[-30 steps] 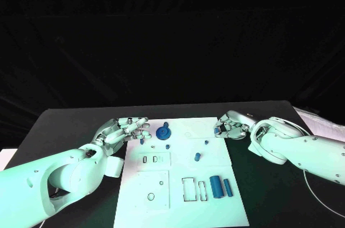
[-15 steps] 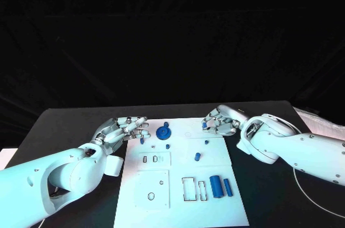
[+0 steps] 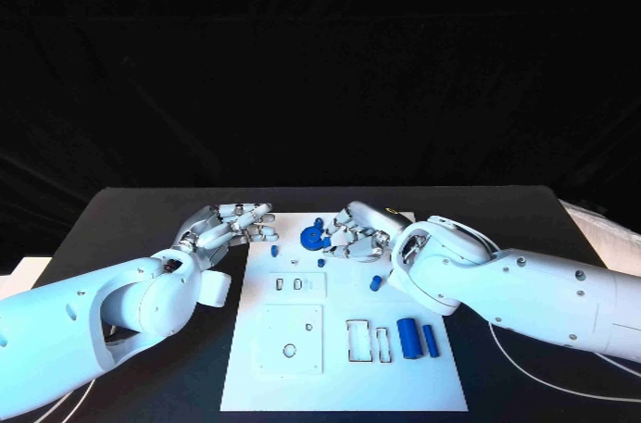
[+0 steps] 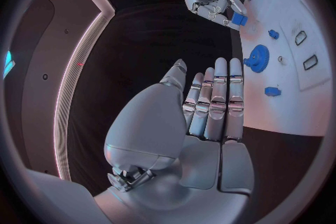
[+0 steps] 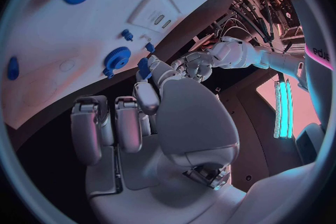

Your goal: Assemble the parts on the task board

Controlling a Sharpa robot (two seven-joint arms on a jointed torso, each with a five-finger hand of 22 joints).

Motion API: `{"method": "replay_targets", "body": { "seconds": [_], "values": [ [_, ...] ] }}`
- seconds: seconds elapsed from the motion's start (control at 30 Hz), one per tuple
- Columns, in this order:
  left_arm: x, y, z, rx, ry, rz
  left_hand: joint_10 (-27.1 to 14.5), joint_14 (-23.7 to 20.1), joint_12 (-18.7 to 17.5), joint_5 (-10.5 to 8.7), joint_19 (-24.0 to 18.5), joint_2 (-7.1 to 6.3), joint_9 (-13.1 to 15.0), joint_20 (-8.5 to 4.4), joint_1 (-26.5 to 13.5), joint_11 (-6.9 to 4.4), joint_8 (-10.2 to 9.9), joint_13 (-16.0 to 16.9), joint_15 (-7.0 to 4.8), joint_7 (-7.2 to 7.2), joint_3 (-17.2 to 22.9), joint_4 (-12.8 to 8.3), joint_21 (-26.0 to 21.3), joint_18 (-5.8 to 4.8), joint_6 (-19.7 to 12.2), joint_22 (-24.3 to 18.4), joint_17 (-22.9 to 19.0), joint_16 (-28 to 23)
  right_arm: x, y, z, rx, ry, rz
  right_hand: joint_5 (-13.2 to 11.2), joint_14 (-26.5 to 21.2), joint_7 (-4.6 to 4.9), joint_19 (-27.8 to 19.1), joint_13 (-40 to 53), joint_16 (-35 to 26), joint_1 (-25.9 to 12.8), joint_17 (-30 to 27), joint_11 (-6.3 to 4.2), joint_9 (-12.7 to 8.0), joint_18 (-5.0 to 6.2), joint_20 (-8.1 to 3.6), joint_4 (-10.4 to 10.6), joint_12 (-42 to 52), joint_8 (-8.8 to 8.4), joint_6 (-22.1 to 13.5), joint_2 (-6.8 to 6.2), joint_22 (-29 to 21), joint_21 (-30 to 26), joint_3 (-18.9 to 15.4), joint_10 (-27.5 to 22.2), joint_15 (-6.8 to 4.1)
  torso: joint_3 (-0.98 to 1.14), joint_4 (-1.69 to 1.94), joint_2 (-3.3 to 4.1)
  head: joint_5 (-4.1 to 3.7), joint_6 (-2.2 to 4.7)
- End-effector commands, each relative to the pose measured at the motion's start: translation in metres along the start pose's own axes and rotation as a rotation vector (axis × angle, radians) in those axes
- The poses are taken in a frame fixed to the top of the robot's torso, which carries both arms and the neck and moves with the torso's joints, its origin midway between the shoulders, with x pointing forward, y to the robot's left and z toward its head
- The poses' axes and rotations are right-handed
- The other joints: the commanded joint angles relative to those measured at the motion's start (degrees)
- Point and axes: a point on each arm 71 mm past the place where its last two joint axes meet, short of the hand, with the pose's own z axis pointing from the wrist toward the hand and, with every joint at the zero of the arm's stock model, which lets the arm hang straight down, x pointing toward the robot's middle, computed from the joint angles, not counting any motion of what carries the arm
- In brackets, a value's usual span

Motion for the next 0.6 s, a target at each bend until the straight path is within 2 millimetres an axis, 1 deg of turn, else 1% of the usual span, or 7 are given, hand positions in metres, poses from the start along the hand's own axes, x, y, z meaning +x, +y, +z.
{"method": "replay_targets", "body": {
  "seconds": [0.03, 0.07, 0.1, 0.17, 0.27, 0.47, 0.6],
  "values": [
    [0.001, -0.001, 0.001, 0.02, 0.006, -0.018, 0.1, -0.1, -0.3, 0.0, 0.4, 0.14, 0.0, -0.1, 0.2, 0.35, -0.2, -0.1, 0.11, 0.17, 0.0, -0.3, 0.3, 0.6, 0.1, 0.1, 0.1, -0.3, 0.011, 0.003, 0.003, 0.021, 0.027, -0.081, 0.3, 4.0, -1.03, 0.6, 0.0, -0.2, -0.2, 6.4, -0.54, 0.4, -0.36, -0.3, 0.1, -0.4, 0.28, 1.3, 0.29, 7.8, -0.2, 0.4, 0.0, -0.46, -0.29, 0.08, -0.16, 0.57, -0.52],
    [0.0, -0.002, 0.001, 0.021, 0.003, -0.018, 0.1, -0.1, -0.3, 0.0, 0.4, 0.15, 0.0, -0.11, 0.2, 0.34, -0.2, -0.1, 0.11, 0.15, 0.0, -0.3, 0.3, 0.6, 0.1, 0.1, 0.1, -0.3, 0.018, 0.007, 0.005, 0.014, 0.043, -0.091, 0.3, 4.0, -1.02, 0.6, -0.1, -0.3, -0.2, 6.4, -0.53, 0.4, -0.35, -0.3, 0.0, -0.5, 0.26, 1.2, 0.24, 7.8, -0.2, 0.4, 0.0, -0.46, -0.3, 0.08, -0.14, 0.78, -0.72],
    [0.0, -0.002, 0.001, 0.022, 0.002, -0.018, 0.1, -0.1, -0.3, 0.0, 0.4, 0.15, 0.0, -0.11, 0.2, 0.34, -0.2, -0.1, 0.11, 0.15, 0.0, -0.3, 0.3, 0.6, 0.1, 0.1, 0.1, -0.3, 0.023, 0.009, 0.006, 0.011, 0.053, -0.098, 0.3, 4.0, -1.01, 0.6, -0.2, -0.3, -0.3, 6.3, -0.52, 0.4, -0.33, -0.3, 0.0, -0.6, 0.25, 1.2, 0.16, 7.7, -0.3, 0.4, -0.1, -0.45, -0.27, 0.12, -0.12, 0.91, -0.84],
    [0.0, -0.002, 0.001, 0.023, 0.0, -0.019, 0.1, -0.1, -0.3, 0.0, 0.4, 0.15, 0.0, -0.11, 0.2, 0.34, -0.2, -0.1, 0.11, 0.15, 0.0, -0.3, 0.3, 0.6, 0.1, 0.1, 0.1, -0.3, 0.031, 0.013, 0.007, 0.004, 0.073, -0.111, 0.3, 4.0, -1.0, 0.5, -0.2, -0.4, -0.4, 6.2, -0.51, 0.4, -0.31, -0.3, 0.0, -0.7, 0.24, 1.2, 0.1, 7.6, -0.3, 0.4, -0.2, -0.45, -0.28, 0.16, -0.13, 1.11, -1.11],
    [0.0, -0.002, 0.001, 0.024, -0.001, -0.019, 0.2, -0.1, -0.3, 0.0, 0.4, 0.16, 0.0, -0.11, 0.2, 0.34, -0.2, -0.1, 0.11, 0.15, 0.0, -0.3, 0.3, 0.6, 0.1, 0.1, 0.1, -0.3, 0.042, 0.018, 0.008, -0.006, 0.098, -0.127, 0.3, 4.0, -1.0, 0.4, -0.3, -0.5, -0.5, 6.1, -0.51, 0.4, -0.28, -0.3, 0.0, -0.8, 0.24, 1.2, 0.0, 7.4, -0.4, 0.4, -0.3, -0.44, -0.28, 0.08, -0.15, 1.51, -1.42],
    [0.001, -0.002, 0.001, 0.024, 0.002, -0.021, 0.2, -0.1, -0.3, 0.0, 0.4, 0.16, 0.0, -0.11, 0.2, 0.34, -0.2, -0.1, 0.11, 0.15, 0.0, -0.3, 0.3, 0.6, 0.1, 0.1, 0.1, -0.3, 0.056, 0.026, 0.009, -0.022, 0.133, -0.147, 0.3, 3.9, -1.0, 0.3, -0.3, -0.5, -0.7, 6.0, -0.5, 0.4, -0.26, -0.3, 0.0, -0.8, 0.24, 1.2, -0.12, 7.4, -0.4, 0.4, -0.3, -0.44, -0.21, 0.07, -0.1, 1.79, -1.77],
    [0.002, -0.002, 0.001, 0.024, 0.005, -0.022, 0.2, -0.1, -0.3, 0.0, 0.4, 0.16, 0.0, -0.11, 0.2, 0.34, -0.2, -0.1, 0.11, 0.15, 0.0, -0.3, 0.3, 0.6, 0.1, 0.1, 0.1, -0.3, 0.062, 0.029, 0.008, -0.027, 0.152, -0.157, 0.3, 3.9, -0.99, 0.3, -0.3, -0.5, -0.8, 6.0, -0.49, 0.4, -0.26, -0.3, 0.0, -0.9, 0.24, 1.2, -0.28, 7.3, -0.4, 0.4, -0.3, -0.43, -0.23, 0.08, -0.13, 1.88, -1.99]
  ]
}}
